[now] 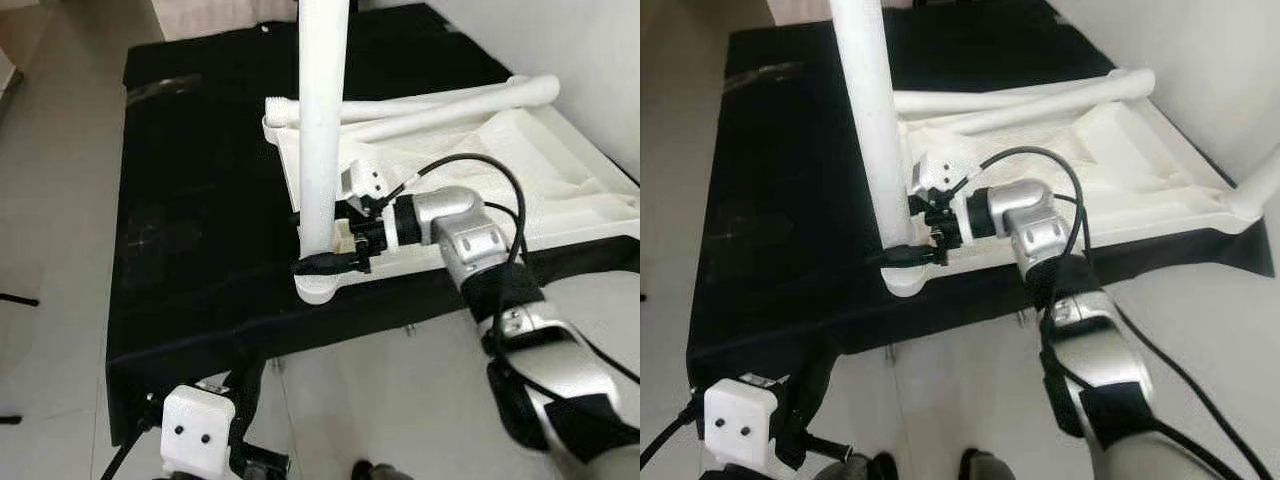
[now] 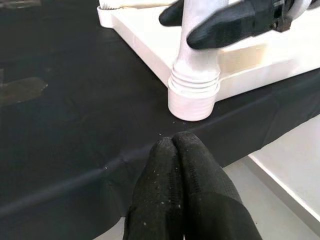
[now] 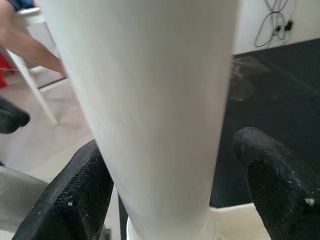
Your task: Building children table
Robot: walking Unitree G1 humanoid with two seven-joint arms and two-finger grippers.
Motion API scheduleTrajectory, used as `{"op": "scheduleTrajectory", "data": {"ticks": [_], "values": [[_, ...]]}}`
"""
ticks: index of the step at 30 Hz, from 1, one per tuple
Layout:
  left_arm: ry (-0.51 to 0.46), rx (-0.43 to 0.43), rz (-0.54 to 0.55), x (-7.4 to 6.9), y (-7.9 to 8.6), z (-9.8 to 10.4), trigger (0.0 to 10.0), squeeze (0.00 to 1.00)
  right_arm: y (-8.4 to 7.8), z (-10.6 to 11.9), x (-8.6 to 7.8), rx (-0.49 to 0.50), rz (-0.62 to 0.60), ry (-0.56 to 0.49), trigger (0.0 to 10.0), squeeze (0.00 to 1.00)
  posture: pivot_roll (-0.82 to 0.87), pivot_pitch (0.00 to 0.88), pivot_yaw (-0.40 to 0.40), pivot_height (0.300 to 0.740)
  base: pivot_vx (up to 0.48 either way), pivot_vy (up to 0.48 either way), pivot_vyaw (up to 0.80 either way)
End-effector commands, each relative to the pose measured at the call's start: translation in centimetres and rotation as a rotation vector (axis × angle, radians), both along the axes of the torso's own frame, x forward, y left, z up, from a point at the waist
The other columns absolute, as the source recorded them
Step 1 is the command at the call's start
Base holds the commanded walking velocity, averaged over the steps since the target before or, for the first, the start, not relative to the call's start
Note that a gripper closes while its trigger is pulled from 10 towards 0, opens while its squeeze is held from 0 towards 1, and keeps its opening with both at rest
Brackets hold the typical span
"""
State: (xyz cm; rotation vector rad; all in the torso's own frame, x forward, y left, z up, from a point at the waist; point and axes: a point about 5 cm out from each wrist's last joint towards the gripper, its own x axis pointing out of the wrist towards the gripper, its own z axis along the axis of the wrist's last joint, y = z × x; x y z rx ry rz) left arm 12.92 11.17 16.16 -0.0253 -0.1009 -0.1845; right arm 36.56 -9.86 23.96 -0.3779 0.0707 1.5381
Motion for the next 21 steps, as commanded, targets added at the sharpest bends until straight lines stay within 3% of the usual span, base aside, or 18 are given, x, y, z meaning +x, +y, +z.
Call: {"op": "scheduleTrajectory", "data": {"ticks": [1, 2, 3, 4, 5, 13, 14, 18, 21], "values": [[0.025, -0.015, -0.025, -0.5, -0.7, -0.4, 10.0, 0.00, 0.3, 0.0, 0.0, -0.005, 0.027, -0.004, 10.0, 0.00, 0.04, 0.219, -0.022, 0.740, 0.000, 0.000, 0.00], [0.025, -0.015, -0.025, -0.5, -0.7, -0.4, 10.0, 0.00, 0.3, 0.0, 0.0, -0.002, 0.029, -0.003, 10.0, 0.00, 0.04, 0.219, -0.022, 0.740, 0.000, 0.000, 0.00], [0.024, -0.015, -0.025, -0.5, -0.7, -0.4, 10.0, 0.00, 0.3, 0.0, 0.1, -0.003, 0.035, -0.001, 4.3, 0.00, 0.04, 0.219, -0.022, 0.740, 0.000, 0.000, 0.00], [0.024, -0.015, -0.025, -0.5, -0.7, -0.4, 10.0, 0.00, 0.3, 0.0, 0.1, -0.003, 0.035, -0.001, 4.3, 0.00, 0.04, 0.219, -0.022, 0.740, 0.000, 0.000, 0.00], [0.023, -0.016, -0.025, -0.5, -0.7, -0.4, 10.0, 0.00, 0.4, 0.0, 0.1, 0.010, 0.055, 0.005, 0.0, 0.00, 0.04, 0.219, -0.022, 0.740, 0.000, 0.000, 0.00], [0.019, -0.028, -0.036, -0.4, -0.8, -0.6, 10.0, 0.00, -0.4, -0.2, 0.0, 0.063, 0.066, 0.040, 0.0, 0.00, -0.01, 0.214, -0.022, 0.740, 0.000, 0.000, 0.00], [0.018, -0.033, -0.044, -0.3, -0.8, -0.6, 10.0, 0.00, -1.1, 0.1, 0.0, 0.126, 0.031, 0.043, 0.0, 0.00, -0.02, 0.216, -0.010, 0.740, 0.000, 0.000, 0.00], [0.017, -0.034, -0.055, -0.2, -0.9, -0.6, 10.0, 0.00, -2.0, -0.2, -0.3, 0.181, -0.026, 0.030, 0.0, 0.00, -0.03, 0.216, -0.007, 0.740, 0.000, 0.000, 0.00], [0.017, -0.033, -0.056, 0.0, -0.8, -0.7, 10.0, 0.00, -2.3, -1.0, -0.5, 0.227, -0.169, 0.010, 0.0, 0.00, -0.03, 0.222, -0.004, 0.740, 0.000, 0.000, 0.00]]}}
